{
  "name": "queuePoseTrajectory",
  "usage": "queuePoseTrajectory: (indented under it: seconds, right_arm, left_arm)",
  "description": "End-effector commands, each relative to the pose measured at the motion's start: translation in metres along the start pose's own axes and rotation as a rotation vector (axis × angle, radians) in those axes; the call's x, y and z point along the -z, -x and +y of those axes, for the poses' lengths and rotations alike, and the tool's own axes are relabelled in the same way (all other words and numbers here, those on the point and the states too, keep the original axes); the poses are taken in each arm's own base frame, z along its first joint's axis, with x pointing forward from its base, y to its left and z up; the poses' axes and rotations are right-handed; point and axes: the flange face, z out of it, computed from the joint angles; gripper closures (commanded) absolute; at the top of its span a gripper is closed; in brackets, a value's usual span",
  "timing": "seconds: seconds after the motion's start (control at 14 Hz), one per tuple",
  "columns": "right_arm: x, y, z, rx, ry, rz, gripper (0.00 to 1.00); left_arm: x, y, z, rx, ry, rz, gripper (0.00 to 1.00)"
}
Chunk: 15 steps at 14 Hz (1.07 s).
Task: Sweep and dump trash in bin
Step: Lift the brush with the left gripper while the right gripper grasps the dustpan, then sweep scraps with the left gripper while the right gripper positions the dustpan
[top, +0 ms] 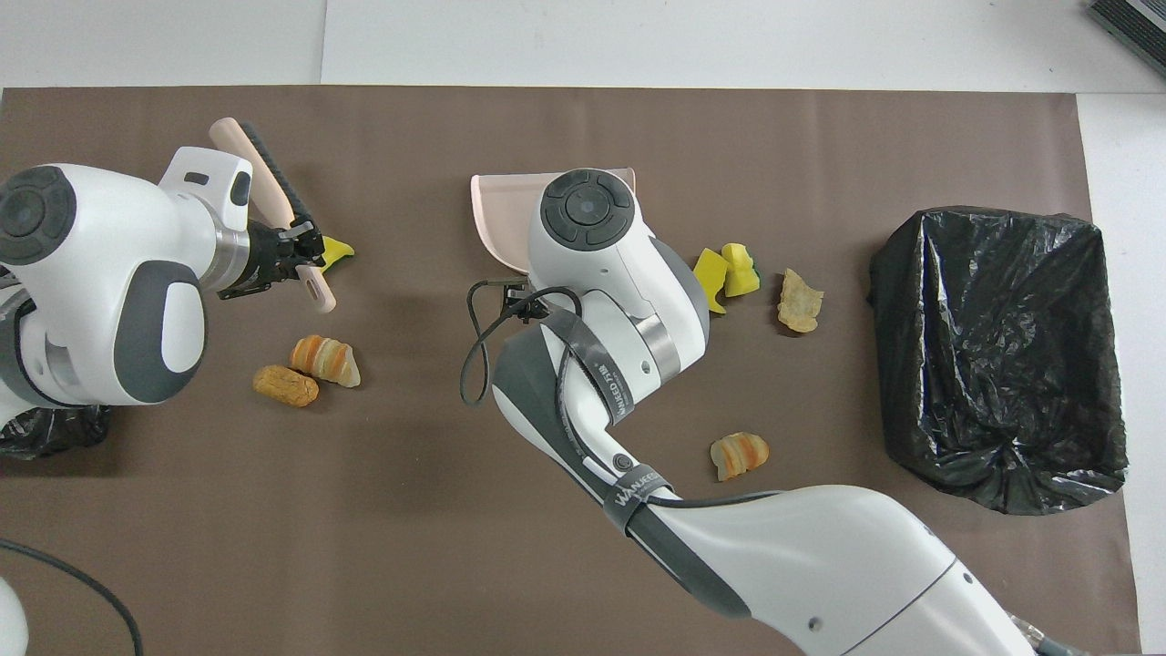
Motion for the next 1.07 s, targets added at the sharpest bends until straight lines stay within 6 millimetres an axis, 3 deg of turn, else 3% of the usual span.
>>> queuePoseTrajectory:
  seconds: [0.0,0.07,0.14,0.21,0.29,0.57,0.71,1.0]
  right_arm:
    - [-0.005,-0.005,0.001,0.022,0.0,0.015,0.38]
    - [-0.006,-0.006,0.002,0.017,-0.007,0.015,0.51]
    - [-0.006,-0.005,-0.002,0.021,-0.022,0.033,0.56]
    - [-0.011,-0.003,-0.002,0.023,-0.015,0.028,0.9]
    - [-0.009,-0.001,-0.004,0.014,-0.017,0.03,1.0]
    - [-0.011,-0.004,0.006,0.011,-0.002,0.004,1.0]
    - [-0.009,0.0,0.014,0.018,0.045,-0.043,1.0]
    - [0.056,0.024,0.032,0.159,0.041,-0.047,1.0]
  left_arm:
    - [-0.026,-0.025,0.014,0.082,0.095,0.015,1.0]
    - [-0.03,-0.028,0.012,0.108,0.111,0.013,1.0]
    - [-0.035,-0.031,0.006,0.134,0.118,0.004,1.0]
    - [-0.037,-0.027,0.004,0.148,0.108,-0.019,1.0]
    - [-0.043,-0.017,0.002,0.165,0.078,-0.072,1.0]
    - [-0.044,0.025,0.011,0.366,-0.043,-0.232,1.0]
    - [-0.037,0.047,0.003,0.436,-0.12,-0.298,1.0]
    - [-0.039,0.101,0.005,0.493,-0.236,-0.372,1.0]
